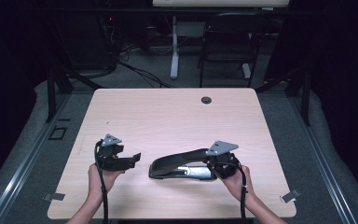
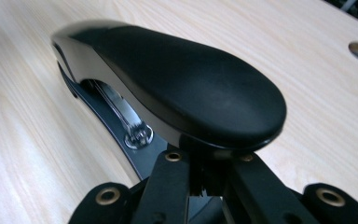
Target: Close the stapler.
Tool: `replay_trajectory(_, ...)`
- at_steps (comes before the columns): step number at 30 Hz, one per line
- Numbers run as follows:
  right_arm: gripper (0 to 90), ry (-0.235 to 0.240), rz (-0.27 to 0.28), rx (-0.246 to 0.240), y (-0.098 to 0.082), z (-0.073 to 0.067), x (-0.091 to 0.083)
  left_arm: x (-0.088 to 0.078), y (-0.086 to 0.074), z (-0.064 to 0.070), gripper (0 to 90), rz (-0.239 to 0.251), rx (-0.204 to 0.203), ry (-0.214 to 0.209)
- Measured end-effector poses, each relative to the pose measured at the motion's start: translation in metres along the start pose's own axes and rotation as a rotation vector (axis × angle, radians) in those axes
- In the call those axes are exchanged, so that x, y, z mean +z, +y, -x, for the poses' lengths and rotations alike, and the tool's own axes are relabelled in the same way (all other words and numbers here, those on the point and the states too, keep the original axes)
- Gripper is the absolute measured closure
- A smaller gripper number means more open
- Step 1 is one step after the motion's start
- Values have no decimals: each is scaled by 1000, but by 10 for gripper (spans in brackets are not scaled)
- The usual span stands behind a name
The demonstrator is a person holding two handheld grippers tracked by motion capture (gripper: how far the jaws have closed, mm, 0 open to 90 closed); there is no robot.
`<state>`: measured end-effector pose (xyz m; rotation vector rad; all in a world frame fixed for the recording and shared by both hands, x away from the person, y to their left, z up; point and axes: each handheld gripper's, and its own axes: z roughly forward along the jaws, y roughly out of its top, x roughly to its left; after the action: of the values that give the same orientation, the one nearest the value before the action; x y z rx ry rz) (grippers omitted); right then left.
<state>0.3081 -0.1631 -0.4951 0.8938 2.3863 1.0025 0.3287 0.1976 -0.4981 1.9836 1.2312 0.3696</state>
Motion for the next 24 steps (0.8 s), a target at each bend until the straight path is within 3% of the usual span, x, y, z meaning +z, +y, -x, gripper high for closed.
replay_trajectory(10, 889, 3, -30, 14, -12, 2, 10, -2, -1, -4, 159, 9, -11, 7)
replay_trajectory(24, 886, 10, -119, 47, -31, 11, 20, -1, -1, -6, 152, 4, -17, 5)
